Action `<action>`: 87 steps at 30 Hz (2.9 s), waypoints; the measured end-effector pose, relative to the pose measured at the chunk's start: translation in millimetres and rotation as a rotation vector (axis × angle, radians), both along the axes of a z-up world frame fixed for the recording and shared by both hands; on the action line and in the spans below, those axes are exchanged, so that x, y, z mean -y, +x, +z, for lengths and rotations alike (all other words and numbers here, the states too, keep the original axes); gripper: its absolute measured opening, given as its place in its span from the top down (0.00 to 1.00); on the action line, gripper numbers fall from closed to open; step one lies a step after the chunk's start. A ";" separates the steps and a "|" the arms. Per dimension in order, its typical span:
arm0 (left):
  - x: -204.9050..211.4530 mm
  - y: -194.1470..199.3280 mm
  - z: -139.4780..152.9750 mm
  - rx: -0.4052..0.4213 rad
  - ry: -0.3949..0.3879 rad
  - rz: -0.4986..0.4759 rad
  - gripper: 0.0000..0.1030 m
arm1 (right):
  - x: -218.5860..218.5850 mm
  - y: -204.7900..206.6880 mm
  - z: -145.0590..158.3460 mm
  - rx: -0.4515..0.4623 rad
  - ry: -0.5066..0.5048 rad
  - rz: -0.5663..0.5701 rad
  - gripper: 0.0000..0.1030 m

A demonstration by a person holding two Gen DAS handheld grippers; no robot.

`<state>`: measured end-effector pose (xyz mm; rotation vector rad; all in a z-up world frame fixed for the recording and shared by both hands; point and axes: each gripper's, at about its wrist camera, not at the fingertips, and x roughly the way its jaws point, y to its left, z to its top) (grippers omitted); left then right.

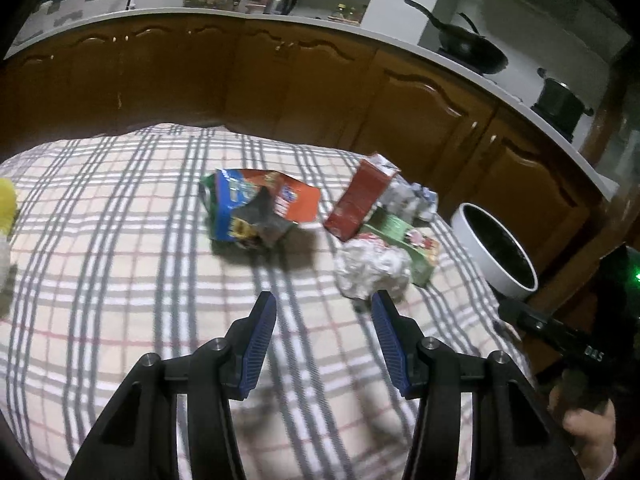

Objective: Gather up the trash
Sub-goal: 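Move both grippers back toward the remaining trash on the table, then grasp the blue-orange wrapper with the left gripper while the right grasps crumpled foil, then carry wrapper and foil over the black bin and open both grippers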

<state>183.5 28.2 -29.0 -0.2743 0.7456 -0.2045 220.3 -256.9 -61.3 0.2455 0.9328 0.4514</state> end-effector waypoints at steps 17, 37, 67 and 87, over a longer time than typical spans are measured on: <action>-25.2 69.0 -4.7 0.021 0.145 0.057 0.56 | -78.1 21.8 -5.3 0.018 -0.013 0.150 0.39; -13.8 79.1 -17.7 0.050 0.157 -0.049 1.00 | -81.0 32.6 -17.6 -0.022 0.007 0.160 1.00; -19.9 2.9 -3.4 0.053 0.027 -0.082 1.00 | -82.3 28.0 -10.7 0.028 -0.011 0.167 0.83; 96.7 18.8 22.7 0.107 0.030 -0.327 1.00 | 72.4 -7.3 24.1 0.076 -0.012 -0.103 0.83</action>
